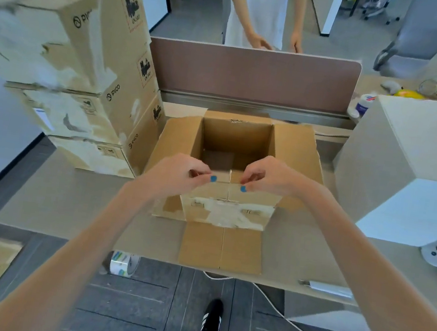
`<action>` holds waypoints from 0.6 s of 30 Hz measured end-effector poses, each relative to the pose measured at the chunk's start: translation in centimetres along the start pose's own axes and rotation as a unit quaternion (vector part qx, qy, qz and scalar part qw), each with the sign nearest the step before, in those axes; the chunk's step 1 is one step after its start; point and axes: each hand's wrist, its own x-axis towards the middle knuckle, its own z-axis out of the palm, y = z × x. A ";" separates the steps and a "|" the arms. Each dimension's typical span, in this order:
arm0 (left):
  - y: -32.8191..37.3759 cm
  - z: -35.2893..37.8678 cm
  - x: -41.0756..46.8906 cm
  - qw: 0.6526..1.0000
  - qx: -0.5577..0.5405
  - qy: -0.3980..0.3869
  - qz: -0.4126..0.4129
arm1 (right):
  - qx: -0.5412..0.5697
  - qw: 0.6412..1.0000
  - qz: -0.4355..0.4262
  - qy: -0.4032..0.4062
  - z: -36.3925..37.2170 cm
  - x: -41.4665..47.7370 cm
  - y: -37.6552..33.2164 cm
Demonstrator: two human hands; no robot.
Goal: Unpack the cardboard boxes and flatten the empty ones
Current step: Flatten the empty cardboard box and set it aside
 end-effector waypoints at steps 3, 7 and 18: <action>-0.7 1.7 -1.9 0.999 -0.034 0.004 -0.024 | 0.054 0.997 0.010 -0.059 1.5 -1.5 0.1; -2.0 4.7 -3.7 0.996 -0.071 0.047 -0.012 | 0.113 0.990 0.024 -0.076 3.9 -2.5 1.8; -5.8 10.4 -2.7 0.980 -0.001 0.131 -0.146 | -0.007 0.993 0.116 0.031 9.5 0.3 5.0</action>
